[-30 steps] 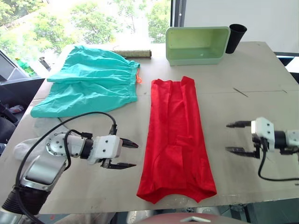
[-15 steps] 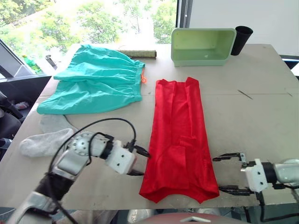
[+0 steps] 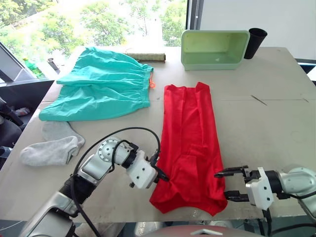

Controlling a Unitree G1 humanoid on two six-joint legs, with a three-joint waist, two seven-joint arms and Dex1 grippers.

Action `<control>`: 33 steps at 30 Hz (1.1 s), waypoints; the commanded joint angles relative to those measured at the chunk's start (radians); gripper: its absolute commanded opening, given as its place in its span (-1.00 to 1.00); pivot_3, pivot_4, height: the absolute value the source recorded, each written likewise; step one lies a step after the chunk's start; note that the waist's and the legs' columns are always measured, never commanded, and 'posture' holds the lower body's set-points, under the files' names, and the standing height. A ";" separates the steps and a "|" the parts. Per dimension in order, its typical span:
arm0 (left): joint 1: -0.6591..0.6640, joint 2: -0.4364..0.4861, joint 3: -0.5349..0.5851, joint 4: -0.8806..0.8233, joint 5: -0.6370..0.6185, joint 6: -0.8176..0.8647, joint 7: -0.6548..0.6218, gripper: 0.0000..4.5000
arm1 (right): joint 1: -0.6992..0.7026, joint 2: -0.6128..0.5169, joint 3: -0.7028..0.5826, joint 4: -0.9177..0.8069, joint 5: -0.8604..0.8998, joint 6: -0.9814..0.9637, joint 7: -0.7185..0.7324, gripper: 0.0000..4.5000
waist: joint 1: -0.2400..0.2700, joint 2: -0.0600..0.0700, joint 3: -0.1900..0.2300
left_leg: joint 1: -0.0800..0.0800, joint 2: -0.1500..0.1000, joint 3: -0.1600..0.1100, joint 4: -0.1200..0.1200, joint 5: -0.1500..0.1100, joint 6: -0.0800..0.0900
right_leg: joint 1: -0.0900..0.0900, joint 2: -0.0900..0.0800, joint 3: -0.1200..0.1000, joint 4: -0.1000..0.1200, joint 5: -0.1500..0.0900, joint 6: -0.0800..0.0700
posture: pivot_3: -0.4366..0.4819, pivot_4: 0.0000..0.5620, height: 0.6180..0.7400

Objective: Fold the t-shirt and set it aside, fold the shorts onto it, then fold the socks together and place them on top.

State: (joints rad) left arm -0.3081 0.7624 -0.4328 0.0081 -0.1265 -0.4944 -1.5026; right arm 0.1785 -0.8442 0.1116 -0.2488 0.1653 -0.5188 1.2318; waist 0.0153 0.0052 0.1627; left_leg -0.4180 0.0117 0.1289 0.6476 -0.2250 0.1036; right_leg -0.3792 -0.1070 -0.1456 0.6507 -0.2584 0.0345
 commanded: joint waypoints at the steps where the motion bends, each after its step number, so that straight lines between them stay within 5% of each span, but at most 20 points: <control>1: 0.033 0.041 -0.003 -0.048 -0.038 0.000 -0.035 -1.00 | 0.022 -0.017 0.001 -0.056 0.047 0.024 -0.013 -0.76 | 0.000 0.000 0.000 | 0.000 0.000 0.000 0.000 0.000 0.000 | 0.000 0.000 0.000 0.000 0.000 0.000 | -0.05 -0.47 1.00; 2: 0.042 0.053 0.001 -0.060 -0.056 0.014 -0.044 -1.00 | 0.038 -0.025 0.005 -0.070 0.060 0.040 -0.005 -0.95 | 0.000 0.000 0.000 | 0.000 0.000 0.000 0.000 0.000 0.000 | 0.000 0.000 0.000 0.000 0.000 0.000 | -0.05 -0.47 1.00; 8: 0.168 0.204 0.041 -0.247 -0.261 0.255 -0.101 -1.00 | 0.194 -0.106 0.004 -0.232 0.163 0.205 0.001 -0.98 | -0.001 0.000 0.000 | 0.000 0.000 0.000 0.000 -0.001 0.001 | 0.000 0.000 0.000 -0.002 -0.001 0.001 | -0.05 -0.47 1.00; 14: 0.241 0.371 0.140 -0.456 -0.584 0.702 -0.057 -1.00 | 0.366 -0.261 -0.098 -0.499 0.587 0.637 -0.096 -0.98 | -0.001 0.000 0.000 | 0.000 0.000 -0.002 -0.003 -0.004 0.006 | 0.001 0.000 0.000 -0.005 -0.004 -0.002 | -0.05 -0.47 1.00; 18: 0.133 0.328 0.225 -0.377 -0.771 0.983 0.045 -1.00 | 0.101 -0.253 -0.162 -0.413 0.927 0.884 -0.246 -0.98 | -0.002 -0.002 0.002 | 0.000 0.000 -0.003 -0.001 -0.004 0.006 | 0.002 0.000 0.001 -0.006 -0.004 -0.002 | -0.05 -0.47 1.00; 21: 0.045 0.250 0.276 -0.262 -0.829 1.121 0.136 -1.00 | -0.140 -0.180 -0.129 -0.281 0.986 1.017 -0.321 -0.98 | -0.001 -0.004 0.003 | 0.001 -0.001 -0.007 0.000 -0.004 0.007 | 0.001 0.001 0.001 -0.007 -0.004 -0.001 | -0.05 -0.47 1.00; 33: -0.195 -0.109 0.507 0.191 -0.721 1.188 0.584 -1.00 | -0.802 0.202 0.055 0.438 0.515 1.081 -0.440 -0.98 | -0.002 -0.007 0.003 | -0.005 -0.003 -0.006 0.003 -0.001 0.006 | 0.001 0.002 -0.004 -0.005 0.002 -0.001 | -0.05 -0.47 1.00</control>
State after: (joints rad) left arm -0.4717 0.6690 0.0125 0.1829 -0.8584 0.7050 -0.9861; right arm -0.5829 -0.6611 0.1625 0.1170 0.7569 0.5877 0.8113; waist 0.0133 -0.0014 0.1660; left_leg -0.4229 0.0087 0.1225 0.6514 -0.2262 0.1091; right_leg -0.3784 -0.1051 -0.1498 0.6465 -0.2563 0.0334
